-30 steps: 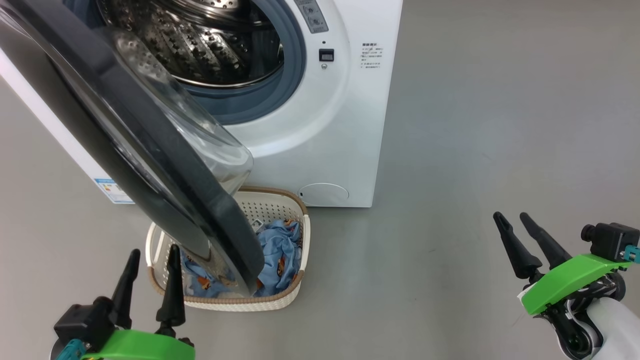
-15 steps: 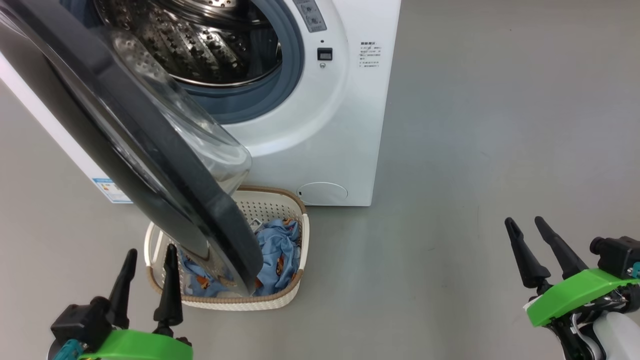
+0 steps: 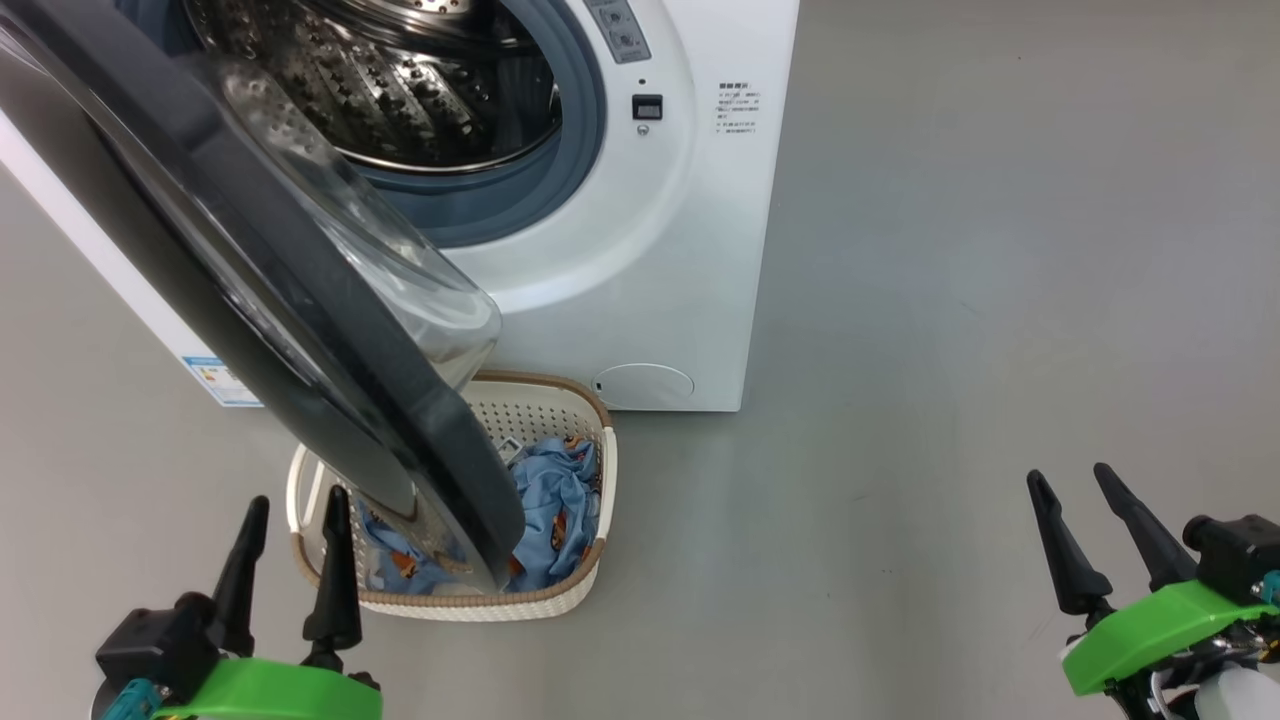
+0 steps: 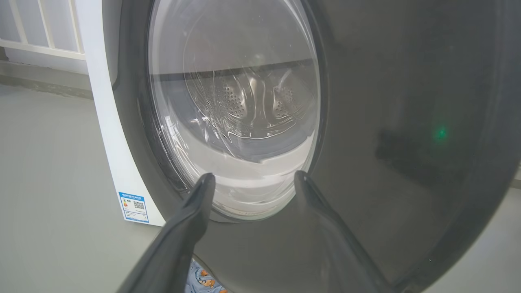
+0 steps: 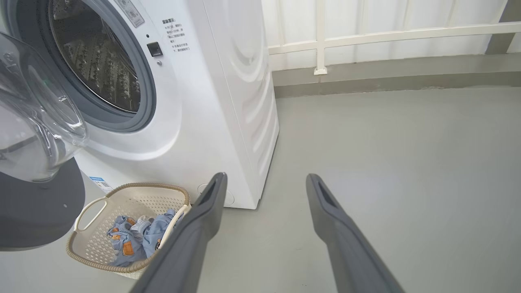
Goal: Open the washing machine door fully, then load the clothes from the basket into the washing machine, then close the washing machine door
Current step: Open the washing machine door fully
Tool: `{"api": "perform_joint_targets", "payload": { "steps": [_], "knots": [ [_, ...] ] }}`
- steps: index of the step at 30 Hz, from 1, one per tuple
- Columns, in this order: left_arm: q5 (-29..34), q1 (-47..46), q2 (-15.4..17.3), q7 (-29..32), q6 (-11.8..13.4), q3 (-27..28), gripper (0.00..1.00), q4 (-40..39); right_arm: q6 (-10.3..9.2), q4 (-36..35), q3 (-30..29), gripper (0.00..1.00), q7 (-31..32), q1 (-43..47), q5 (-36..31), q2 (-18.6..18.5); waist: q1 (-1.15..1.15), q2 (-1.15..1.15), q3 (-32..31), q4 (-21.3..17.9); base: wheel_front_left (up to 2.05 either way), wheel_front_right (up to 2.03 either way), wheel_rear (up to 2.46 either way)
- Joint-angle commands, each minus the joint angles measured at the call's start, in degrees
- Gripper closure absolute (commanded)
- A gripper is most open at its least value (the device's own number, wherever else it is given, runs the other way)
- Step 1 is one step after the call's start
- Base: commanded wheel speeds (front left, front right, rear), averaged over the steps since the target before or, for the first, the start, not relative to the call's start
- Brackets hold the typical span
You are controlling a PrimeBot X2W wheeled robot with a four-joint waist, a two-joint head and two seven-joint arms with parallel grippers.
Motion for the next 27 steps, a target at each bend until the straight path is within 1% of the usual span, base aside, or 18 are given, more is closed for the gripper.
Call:
{"api": "perform_joint_targets", "payload": {
  "steps": [1, 8, 11, 17, 24, 25, 26, 27],
  "knots": [
    [0.5, -0.9, 0.7, -0.4, -0.1, 1.9, 0.00, -1.7, 0.10, -2.1, -0.3, 0.00, -0.7, 1.3, -2.4, -0.4, 0.00, 0.00, -0.1, 0.0, 0.00, 0.00, 0.00],
    [0.6, -0.7, 0.6, -0.4, -0.1, 1.9, 0.00, -1.7, 0.10, -6.8, -6.0, 0.00, -0.7, 5.0, -10.8, 2.6, 0.00, 0.00, -0.3, 0.2, 0.00, 0.00, 0.00],
    [0.5, -0.5, 0.5, -0.4, -0.1, 1.9, 0.00, -1.6, 0.10, -8.2, -7.9, 0.00, -0.7, 6.6, -13.5, 4.0, 0.00, 0.00, -0.5, 0.2, 0.00, 0.00, 0.00],
    [0.6, -0.2, 0.4, -0.4, -0.1, 1.9, 0.00, -1.5, 0.10, -8.7, -9.4, 0.00, -0.7, 8.5, -15.6, 5.8, 0.00, 0.00, -0.8, 0.1, 0.00, 0.00, 0.00],
    [0.8, -0.2, 0.3, -0.4, -0.1, 2.2, 0.00, -1.4, 0.10, -9.3, -10.1, 0.00, -0.7, 8.6, -16.1, 6.0, 0.00, 0.00, -0.8, 0.0, 0.00, 0.00, 0.00],
    [0.9, -0.3, 0.3, -0.4, -0.1, 2.5, 0.81, -1.3, 0.10, -9.4, -10.2, 0.00, -0.7, 8.7, -16.1, 6.0, 0.00, 0.00, -0.9, 0.1, 0.00, 0.00, 0.00],
    [0.8, -0.5, 0.3, -0.4, -0.1, 3.0, 1.00, -1.3, 0.10, -9.4, -10.3, 0.00, -0.7, 8.7, -16.1, 6.0, 0.00, 0.00, -1.0, 0.2, 0.00, 0.00, 0.00],
    [0.4, -0.7, 0.2, -0.4, -0.1, 3.5, 1.00, -1.6, 0.10, -9.5, -10.4, 0.00, -0.7, 8.7, -16.2, 6.0, 0.00, 0.00, -1.1, 0.3, 0.00, 0.00, 0.00]
  ]
}}
